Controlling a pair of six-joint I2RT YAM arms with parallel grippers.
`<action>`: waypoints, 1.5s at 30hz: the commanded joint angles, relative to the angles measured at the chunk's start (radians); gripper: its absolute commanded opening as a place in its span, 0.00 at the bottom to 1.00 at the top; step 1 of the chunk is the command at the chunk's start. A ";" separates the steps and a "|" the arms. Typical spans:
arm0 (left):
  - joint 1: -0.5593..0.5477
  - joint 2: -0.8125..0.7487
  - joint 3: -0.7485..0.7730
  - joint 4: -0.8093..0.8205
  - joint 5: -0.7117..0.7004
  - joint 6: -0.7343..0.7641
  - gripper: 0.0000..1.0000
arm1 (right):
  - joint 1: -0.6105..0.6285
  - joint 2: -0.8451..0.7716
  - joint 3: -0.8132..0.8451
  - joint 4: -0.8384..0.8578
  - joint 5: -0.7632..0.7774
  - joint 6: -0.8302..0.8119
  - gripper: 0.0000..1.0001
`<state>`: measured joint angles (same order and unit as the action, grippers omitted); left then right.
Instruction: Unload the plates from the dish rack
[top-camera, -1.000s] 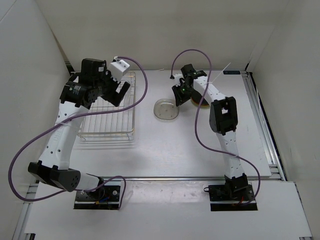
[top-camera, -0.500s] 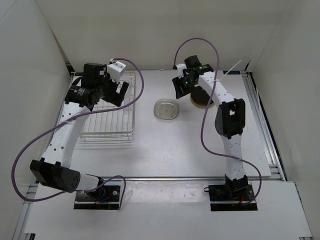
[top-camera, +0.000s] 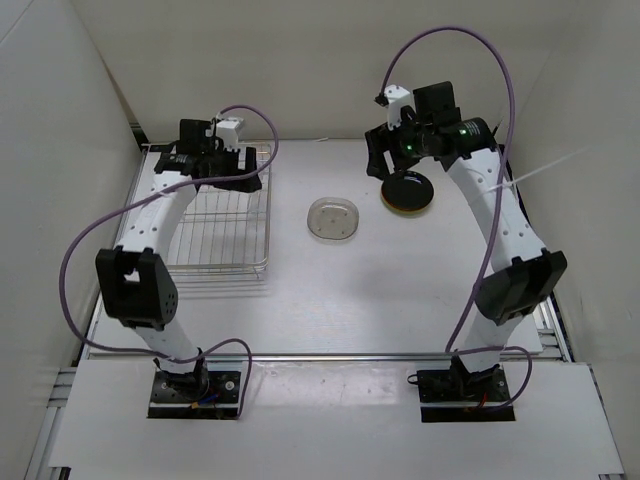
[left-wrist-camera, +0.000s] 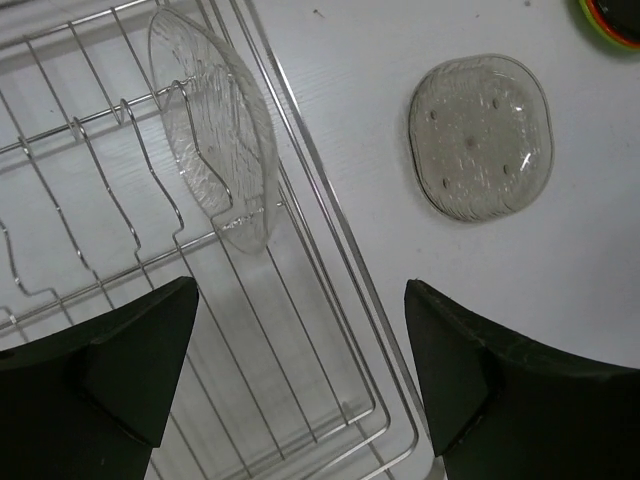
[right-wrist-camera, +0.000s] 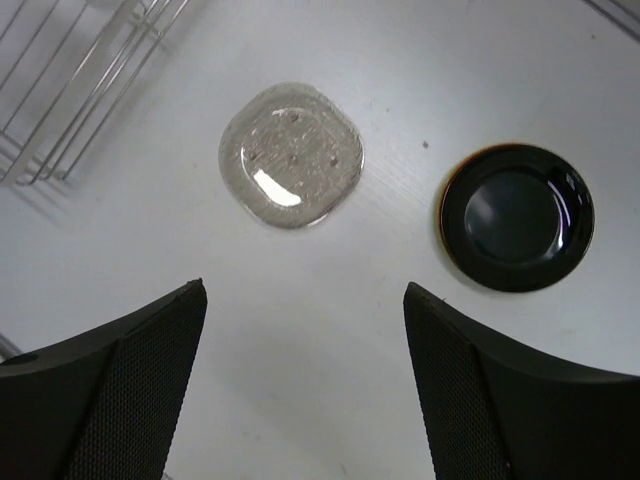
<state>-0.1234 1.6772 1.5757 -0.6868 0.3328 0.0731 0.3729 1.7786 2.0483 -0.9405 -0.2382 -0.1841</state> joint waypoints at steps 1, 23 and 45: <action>0.036 0.073 0.056 0.070 0.130 -0.073 0.94 | -0.002 -0.079 -0.063 -0.037 -0.007 -0.002 0.83; 0.057 0.377 0.270 0.125 0.218 -0.102 0.70 | -0.011 -0.146 -0.155 -0.027 0.020 -0.011 0.83; 0.028 0.346 0.326 0.072 0.195 -0.130 0.11 | -0.011 -0.146 -0.165 -0.027 0.002 -0.002 0.83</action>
<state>-0.0891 2.0998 1.8484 -0.6140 0.5270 -0.0662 0.3660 1.6688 1.8828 -0.9775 -0.2173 -0.1875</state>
